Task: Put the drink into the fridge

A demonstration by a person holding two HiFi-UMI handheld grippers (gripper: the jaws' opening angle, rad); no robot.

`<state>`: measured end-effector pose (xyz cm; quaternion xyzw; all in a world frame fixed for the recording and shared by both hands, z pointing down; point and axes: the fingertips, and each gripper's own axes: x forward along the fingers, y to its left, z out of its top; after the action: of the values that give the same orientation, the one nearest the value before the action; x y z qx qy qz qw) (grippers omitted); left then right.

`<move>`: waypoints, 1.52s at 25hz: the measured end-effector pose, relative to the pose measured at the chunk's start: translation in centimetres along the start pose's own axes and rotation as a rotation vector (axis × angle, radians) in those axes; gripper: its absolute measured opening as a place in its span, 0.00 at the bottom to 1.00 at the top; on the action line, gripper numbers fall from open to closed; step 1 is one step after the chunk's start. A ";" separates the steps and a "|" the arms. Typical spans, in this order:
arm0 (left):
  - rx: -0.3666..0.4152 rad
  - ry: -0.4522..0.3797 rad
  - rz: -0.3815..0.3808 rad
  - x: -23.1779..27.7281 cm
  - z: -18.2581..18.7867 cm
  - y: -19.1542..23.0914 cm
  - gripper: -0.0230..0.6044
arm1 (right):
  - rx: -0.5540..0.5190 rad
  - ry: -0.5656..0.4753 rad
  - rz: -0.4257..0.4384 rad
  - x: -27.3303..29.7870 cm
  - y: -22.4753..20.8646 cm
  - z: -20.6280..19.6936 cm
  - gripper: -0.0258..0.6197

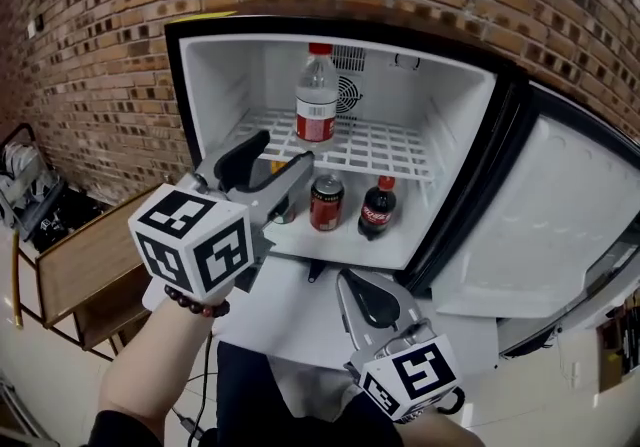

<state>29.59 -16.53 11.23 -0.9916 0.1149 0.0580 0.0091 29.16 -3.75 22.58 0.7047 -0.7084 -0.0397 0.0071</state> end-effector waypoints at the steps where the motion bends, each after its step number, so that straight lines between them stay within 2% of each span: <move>1: -0.014 -0.008 -0.011 -1.1 -0.4 -0.7 0.49 | 0.001 0.003 0.000 -0.3 0.4 -0.1 0.04; 5: -0.057 -0.014 -0.057 -5.4 -3.0 -3.9 0.33 | 0.014 0.020 -0.011 -2.2 2.2 -0.5 0.04; 9: -0.067 -0.007 -0.078 -9.5 -5.6 -7.1 0.10 | 0.018 0.023 -0.027 -4.8 4.3 -0.4 0.04; 11: -0.071 -0.011 -0.087 -11.6 -6.6 -8.9 0.04 | 0.016 0.023 -0.037 -6.4 5.6 -0.3 0.04; 26: 0.015 0.029 -0.193 -27.2 -9.1 -22.8 0.04 | -0.024 -0.005 -0.079 -19.0 17.7 1.9 0.04; 38: 0.036 0.056 -0.208 -36.7 -9.1 -26.7 0.04 | -0.021 -0.025 -0.065 -23.3 25.6 2.8 0.04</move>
<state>1.28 17.54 24.65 -0.9991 0.0124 0.0271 0.0294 3.63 19.76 22.57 0.7266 -0.6847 -0.0565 0.0044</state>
